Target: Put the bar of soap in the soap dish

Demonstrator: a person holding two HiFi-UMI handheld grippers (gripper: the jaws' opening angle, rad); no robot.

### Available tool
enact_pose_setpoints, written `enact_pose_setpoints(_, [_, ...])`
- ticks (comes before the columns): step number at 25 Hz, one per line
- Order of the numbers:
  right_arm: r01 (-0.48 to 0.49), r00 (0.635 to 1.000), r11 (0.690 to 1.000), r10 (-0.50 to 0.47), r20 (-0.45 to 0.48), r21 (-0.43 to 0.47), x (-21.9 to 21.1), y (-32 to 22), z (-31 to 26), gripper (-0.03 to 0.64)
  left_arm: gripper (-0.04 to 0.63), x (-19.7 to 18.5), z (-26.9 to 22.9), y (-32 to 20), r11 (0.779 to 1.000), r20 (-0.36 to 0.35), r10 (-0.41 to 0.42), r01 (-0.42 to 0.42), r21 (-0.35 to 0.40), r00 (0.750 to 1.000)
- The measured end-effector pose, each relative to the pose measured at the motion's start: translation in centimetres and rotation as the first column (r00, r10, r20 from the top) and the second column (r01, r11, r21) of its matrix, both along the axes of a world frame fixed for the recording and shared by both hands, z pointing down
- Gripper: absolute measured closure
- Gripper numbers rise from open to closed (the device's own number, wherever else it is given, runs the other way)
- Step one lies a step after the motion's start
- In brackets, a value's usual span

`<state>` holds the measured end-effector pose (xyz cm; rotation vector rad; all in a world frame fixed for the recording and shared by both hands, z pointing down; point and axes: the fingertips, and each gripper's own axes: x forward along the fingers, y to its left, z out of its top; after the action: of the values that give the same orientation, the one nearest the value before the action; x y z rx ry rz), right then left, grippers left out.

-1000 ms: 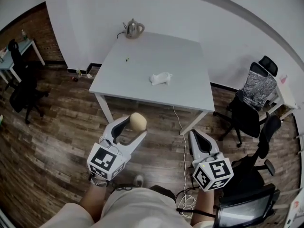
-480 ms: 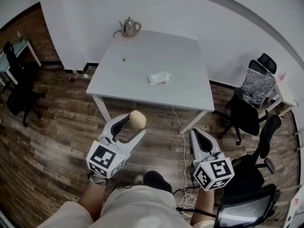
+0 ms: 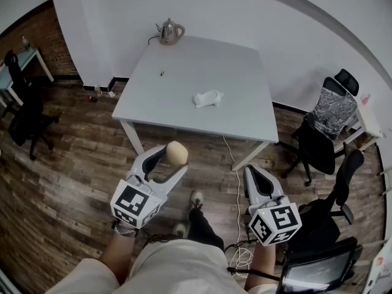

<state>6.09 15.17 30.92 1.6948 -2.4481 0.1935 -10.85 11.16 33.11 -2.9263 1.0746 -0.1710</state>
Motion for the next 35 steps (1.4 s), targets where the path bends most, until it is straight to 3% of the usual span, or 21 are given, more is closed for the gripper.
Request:
enact_pose_setpoints(6, [-0.029, 0.999, 0.999, 0.029, -0.046, -0.021, 1.5, -0.3, 1.0, 0.614, 0.325, 0.6, 0.7, -1.1, 1.0, 0.021, -0.02, 0.02, -0.014, 1.0])
enact_pose_setpoints(35, [-0.032, 0.999, 0.999, 0.031, -0.018, -0.038, 4.0, -9.4, 2.4, 0.614, 0.325, 3.1, 2.0, -9.8, 0.998, 0.033, -0.003, 0.005, -0.056, 0.999])
